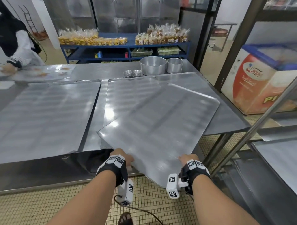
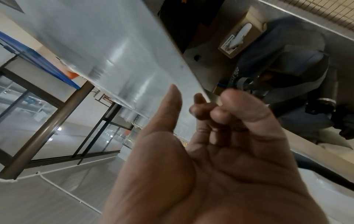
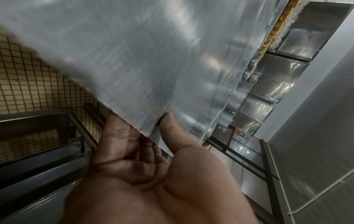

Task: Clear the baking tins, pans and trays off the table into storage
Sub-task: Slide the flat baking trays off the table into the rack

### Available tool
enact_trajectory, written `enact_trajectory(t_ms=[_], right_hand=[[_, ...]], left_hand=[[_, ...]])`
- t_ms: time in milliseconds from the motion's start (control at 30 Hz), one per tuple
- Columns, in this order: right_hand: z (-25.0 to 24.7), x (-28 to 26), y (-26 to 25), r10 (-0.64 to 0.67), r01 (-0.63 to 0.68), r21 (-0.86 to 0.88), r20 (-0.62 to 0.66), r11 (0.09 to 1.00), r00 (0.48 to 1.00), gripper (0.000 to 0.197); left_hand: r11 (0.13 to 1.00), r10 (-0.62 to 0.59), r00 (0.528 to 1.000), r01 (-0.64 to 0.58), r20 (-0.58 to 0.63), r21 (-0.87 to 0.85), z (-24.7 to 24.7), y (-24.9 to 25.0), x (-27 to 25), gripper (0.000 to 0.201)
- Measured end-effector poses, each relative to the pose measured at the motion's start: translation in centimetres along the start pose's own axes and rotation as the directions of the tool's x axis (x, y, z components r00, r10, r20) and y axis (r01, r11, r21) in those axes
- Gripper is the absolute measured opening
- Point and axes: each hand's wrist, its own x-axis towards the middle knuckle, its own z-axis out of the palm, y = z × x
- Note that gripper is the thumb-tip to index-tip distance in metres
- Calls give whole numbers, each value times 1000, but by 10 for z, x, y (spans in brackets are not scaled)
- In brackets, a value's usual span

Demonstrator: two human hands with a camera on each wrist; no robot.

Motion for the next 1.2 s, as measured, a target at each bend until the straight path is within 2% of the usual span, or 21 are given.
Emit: enact_trajectory(t_ms=[67, 100, 133, 200, 300, 333, 367, 400, 433, 567, 633, 733, 767, 900, 967, 1067, 1133, 1200], right_hand=[[-7, 6, 4, -17, 17, -114, -4, 993, 1000, 34], [-10, 12, 7, -136, 134, -269, 10, 954, 991, 33], [-12, 12, 8, -132, 122, -356, -4, 926, 991, 34], [-18, 12, 11, -150, 122, -419, -36, 900, 988, 37], [-26, 14, 16, -186, 129, -449, -87, 884, 979, 39], [-27, 15, 17, -170, 118, -424, -87, 898, 982, 38], [-31, 12, 15, -127, 90, -379, -72, 921, 989, 39], [-33, 4, 11, -44, 11, -289, -110, 957, 993, 39], [-35, -5, 7, -26, -7, -258, -125, 966, 992, 40], [-36, -35, -5, 72, -102, -256, -127, 961, 989, 32], [-28, -37, -7, 97, -135, -335, -126, 933, 987, 30], [-14, -34, -13, 120, -189, -307, -229, 933, 966, 41], [-10, -34, -15, 128, -203, -236, -299, 950, 946, 42], [3, -33, -17, 173, -228, -77, -432, 971, 885, 39], [9, -30, -14, 231, -242, 32, -442, 970, 867, 39], [14, -21, -6, 275, -219, 173, -451, 960, 849, 27], [15, -25, -7, 349, -171, 389, -451, 905, 822, 18], [12, -22, -4, 371, -148, 465, -436, 873, 820, 18]], left_hand=[[999, 14, 998, -16, -60, -28, -5, 6, 12, 37], [999, 30, 997, -31, -69, -23, -9, 10, 16, 36], [999, 24, 995, -27, -99, -28, -12, 15, 19, 35], [998, 56, 992, -53, -112, 32, -14, 21, 37, 30], [990, 79, 988, -61, -136, 129, -22, 32, 60, 22], [986, 93, 985, -70, -145, 153, -24, 35, 67, 24], [983, 90, 984, -63, -154, 172, -26, 38, 76, 37], [983, 92, 982, -64, -165, 170, -28, 40, 83, 49], [983, 89, 981, -59, -173, 171, -29, 43, 91, 56], [978, 137, 969, -99, -207, 184, -36, 50, 122, 65], [979, 129, 973, -95, -191, 180, -39, 52, 132, 63], [982, 113, 986, -92, -120, 167, -44, 53, 154, 77], [981, 117, 988, -99, -101, 170, -46, 55, 162, 86], [986, 132, 989, -124, -63, 116, -48, 57, 188, 108], [988, 146, 987, -142, -61, 63, -48, 57, 191, 112], [987, 163, 985, -163, -57, -4, -50, 54, 192, 118], [982, 157, 986, -161, -48, -95, -51, 52, 192, 121], [972, 120, 992, -126, -43, -200, -54, 48, 190, 120]])
